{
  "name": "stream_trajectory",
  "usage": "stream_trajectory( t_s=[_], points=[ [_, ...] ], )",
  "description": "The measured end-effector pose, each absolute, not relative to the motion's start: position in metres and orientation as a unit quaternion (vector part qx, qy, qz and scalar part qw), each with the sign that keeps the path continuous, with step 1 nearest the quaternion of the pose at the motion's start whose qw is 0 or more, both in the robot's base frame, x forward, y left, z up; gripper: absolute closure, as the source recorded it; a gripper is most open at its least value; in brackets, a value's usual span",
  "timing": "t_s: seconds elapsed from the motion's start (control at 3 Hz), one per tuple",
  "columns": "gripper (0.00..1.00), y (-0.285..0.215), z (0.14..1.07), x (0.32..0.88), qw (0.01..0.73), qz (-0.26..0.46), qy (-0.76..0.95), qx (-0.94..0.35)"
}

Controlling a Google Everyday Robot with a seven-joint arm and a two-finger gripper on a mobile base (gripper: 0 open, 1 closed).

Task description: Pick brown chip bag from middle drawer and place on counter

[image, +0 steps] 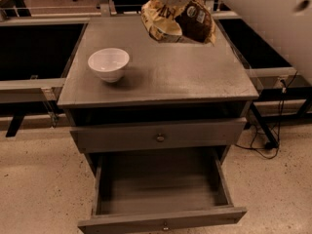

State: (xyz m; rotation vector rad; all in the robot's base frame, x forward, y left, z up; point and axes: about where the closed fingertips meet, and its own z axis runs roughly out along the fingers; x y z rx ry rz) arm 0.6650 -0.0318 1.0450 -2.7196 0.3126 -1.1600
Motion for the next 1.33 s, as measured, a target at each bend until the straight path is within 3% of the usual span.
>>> stream_trajectory(
  t_s=[0.33, 0.67, 1.0, 1.33],
  points=[
    [0.62, -0.050, 1.016, 0.702, 0.069, -0.372, 0.123, -0.918],
    [0.39, -0.063, 0.982, 0.716, 0.102, -0.320, 0.153, -0.929],
    [0.16, -0.058, 0.978, 0.716, 0.111, -0.312, 0.153, -0.931],
    [0.00, -0.062, 0.980, 0.716, 0.128, -0.310, 0.155, -0.929]
  ],
)
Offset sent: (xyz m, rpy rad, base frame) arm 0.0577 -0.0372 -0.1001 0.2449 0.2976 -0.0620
